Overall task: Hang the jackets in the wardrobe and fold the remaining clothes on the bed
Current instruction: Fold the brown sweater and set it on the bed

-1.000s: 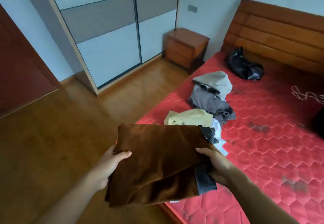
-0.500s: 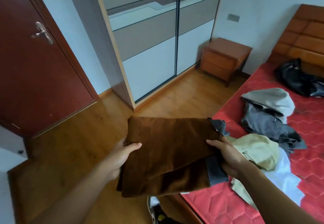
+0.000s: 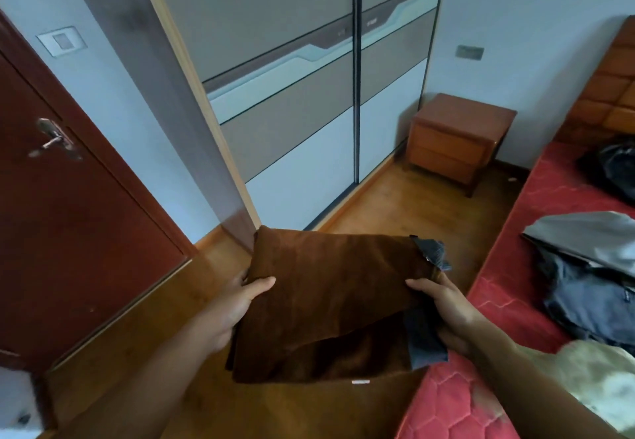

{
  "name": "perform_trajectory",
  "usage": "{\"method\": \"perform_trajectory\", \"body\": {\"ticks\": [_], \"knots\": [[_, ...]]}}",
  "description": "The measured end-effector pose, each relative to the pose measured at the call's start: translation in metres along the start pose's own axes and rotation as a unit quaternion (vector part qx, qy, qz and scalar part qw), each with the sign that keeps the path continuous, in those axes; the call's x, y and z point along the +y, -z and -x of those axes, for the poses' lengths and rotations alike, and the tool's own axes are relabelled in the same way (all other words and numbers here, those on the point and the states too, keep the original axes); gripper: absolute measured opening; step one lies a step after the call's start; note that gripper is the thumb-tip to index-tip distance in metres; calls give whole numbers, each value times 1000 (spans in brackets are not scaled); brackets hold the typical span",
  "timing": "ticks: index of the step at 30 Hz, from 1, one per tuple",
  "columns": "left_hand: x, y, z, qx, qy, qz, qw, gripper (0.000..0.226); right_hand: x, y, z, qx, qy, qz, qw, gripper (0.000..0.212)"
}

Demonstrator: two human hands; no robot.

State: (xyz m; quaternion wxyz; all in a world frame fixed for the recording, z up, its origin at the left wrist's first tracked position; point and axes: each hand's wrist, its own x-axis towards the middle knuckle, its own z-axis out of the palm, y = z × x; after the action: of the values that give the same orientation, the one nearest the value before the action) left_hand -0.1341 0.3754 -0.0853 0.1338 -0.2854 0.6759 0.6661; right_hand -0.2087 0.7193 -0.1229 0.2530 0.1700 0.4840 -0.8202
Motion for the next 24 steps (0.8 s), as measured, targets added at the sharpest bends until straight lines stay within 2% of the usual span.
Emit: {"method": "perform_trajectory", "body": {"ticks": [7, 13, 19, 24], "knots": [[81, 16, -148, -65, -22, -49, 996, 39, -48, -39, -98, 69, 41, -14, 997, 52], [157, 6, -281, -144, -21, -114, 983, 38, -75, -53, -176, 142, 79, -76, 984, 67], [226, -63, -382, -252, -9, -187, 949, 47, -108, -33, -214, 258, 130, -123, 950, 44], [270, -156, -449, -324, -8, -247, 913, 66, -144, 12, -242, 330, 170, -165, 914, 42]]}}
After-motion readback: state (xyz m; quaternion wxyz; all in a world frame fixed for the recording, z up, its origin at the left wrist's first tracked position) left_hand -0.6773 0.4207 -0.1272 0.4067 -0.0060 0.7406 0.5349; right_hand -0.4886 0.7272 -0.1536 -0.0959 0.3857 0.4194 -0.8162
